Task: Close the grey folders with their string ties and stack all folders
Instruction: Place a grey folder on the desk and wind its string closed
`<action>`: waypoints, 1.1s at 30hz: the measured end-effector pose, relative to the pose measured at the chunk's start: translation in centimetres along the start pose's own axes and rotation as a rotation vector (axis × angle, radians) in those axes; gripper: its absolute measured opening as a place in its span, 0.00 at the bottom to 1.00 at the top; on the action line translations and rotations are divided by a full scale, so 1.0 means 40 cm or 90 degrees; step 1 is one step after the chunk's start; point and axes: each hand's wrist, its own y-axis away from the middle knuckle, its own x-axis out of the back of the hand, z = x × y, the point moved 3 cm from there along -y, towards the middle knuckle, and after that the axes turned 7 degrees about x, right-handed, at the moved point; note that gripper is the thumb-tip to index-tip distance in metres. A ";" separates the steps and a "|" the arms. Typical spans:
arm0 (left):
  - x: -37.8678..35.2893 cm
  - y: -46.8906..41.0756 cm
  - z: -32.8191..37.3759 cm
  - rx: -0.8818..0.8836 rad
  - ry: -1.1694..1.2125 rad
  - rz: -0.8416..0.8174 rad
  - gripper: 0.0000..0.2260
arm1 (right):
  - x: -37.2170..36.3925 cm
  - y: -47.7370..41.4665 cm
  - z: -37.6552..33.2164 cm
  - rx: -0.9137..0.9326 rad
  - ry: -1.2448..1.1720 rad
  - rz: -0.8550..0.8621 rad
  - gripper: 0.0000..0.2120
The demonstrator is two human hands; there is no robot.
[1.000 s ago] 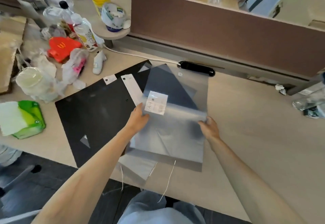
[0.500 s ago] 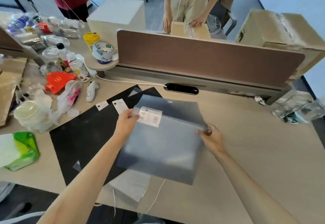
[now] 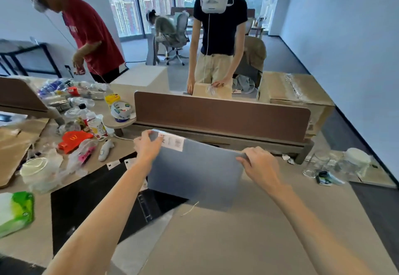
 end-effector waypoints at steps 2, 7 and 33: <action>-0.023 -0.007 0.004 0.077 0.101 -0.076 0.25 | 0.023 0.006 0.003 0.055 0.006 0.029 0.15; -0.095 0.021 0.028 0.203 0.333 -0.234 0.34 | 0.057 0.002 -0.038 0.202 0.027 0.168 0.11; -0.008 -0.024 -0.119 0.036 0.453 -0.410 0.21 | -0.136 -0.074 -0.137 -0.339 -0.547 -0.133 0.44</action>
